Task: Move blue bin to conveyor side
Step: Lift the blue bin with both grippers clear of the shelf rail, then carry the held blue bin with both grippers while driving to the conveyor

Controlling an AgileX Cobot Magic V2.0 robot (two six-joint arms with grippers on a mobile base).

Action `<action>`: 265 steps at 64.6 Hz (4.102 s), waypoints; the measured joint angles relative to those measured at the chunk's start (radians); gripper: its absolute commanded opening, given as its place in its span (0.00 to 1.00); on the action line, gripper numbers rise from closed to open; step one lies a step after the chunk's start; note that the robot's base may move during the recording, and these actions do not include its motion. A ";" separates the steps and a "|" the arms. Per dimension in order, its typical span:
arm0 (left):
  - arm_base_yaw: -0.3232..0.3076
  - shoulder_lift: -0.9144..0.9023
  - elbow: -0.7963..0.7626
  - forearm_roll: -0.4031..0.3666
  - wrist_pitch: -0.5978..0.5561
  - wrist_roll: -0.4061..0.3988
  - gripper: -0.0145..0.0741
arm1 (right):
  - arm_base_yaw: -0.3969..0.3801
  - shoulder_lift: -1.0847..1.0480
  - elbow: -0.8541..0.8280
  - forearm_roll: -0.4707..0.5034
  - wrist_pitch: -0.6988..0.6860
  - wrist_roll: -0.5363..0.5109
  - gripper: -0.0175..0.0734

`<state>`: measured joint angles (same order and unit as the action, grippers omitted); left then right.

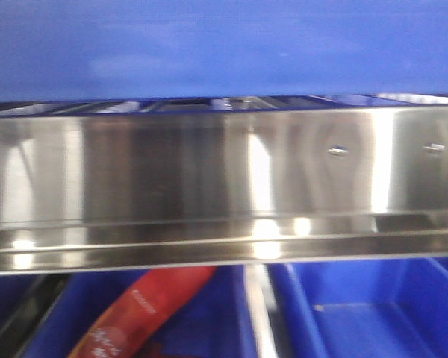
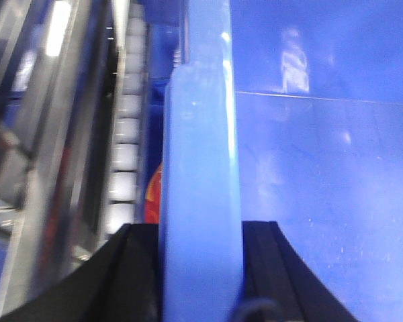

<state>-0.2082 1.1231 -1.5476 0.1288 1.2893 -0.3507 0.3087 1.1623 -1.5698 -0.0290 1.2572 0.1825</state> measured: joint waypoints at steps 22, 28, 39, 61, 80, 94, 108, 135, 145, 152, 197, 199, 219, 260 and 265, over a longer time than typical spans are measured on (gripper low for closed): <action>0.000 0.000 0.000 0.000 0.000 0.000 0.14 | 0.000 0.000 0.000 0.000 0.000 0.000 0.10; 0.000 0.000 0.000 0.000 0.000 0.000 0.14 | 0.000 0.000 0.000 0.000 0.000 0.000 0.10; 0.000 0.000 0.000 0.000 -0.002 0.000 0.14 | 0.000 0.000 0.000 0.000 0.000 0.000 0.10; 0.000 0.000 0.000 0.000 -0.002 0.000 0.14 | 0.000 0.000 0.000 0.000 0.000 0.002 0.10; 0.000 0.000 0.004 -0.002 -0.002 0.000 0.14 | 0.000 0.000 0.000 -0.002 0.000 0.002 0.10; 0.000 0.000 0.004 0.000 -0.002 0.000 0.14 | 0.000 0.000 0.000 -0.002 0.000 0.002 0.10; 0.000 0.000 0.004 0.000 -0.002 0.000 0.14 | 0.000 0.000 0.000 -0.002 0.000 0.002 0.10; 0.000 0.000 0.004 0.000 -0.002 0.000 0.14 | 0.000 0.000 0.000 0.000 0.000 0.002 0.10; 0.000 -0.002 0.004 0.000 -0.002 0.000 0.14 | 0.000 0.000 0.000 0.000 0.000 0.002 0.10; 0.000 -0.002 0.004 0.000 -0.002 0.000 0.14 | 0.000 0.000 0.000 0.000 0.000 0.002 0.10; 0.000 -0.002 0.004 0.016 -0.008 0.000 0.14 | 0.000 0.000 0.000 0.000 0.000 0.002 0.10; 0.000 -0.002 0.004 0.016 -0.008 0.000 0.14 | 0.000 0.000 0.000 0.000 0.000 0.002 0.10; 0.000 -0.002 0.004 0.018 -0.008 -0.002 0.14 | 0.000 0.000 0.000 0.000 0.000 0.002 0.10; 0.000 -0.002 0.004 0.022 -0.008 -0.002 0.14 | 0.000 0.000 0.002 0.002 -0.002 0.002 0.10; 0.000 -0.002 0.004 0.022 -0.008 -0.002 0.14 | 0.000 0.000 0.002 0.002 -0.002 0.002 0.10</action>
<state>-0.2082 1.1215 -1.5435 0.1504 1.2818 -0.3524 0.3087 1.1623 -1.5676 -0.0270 1.2555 0.1842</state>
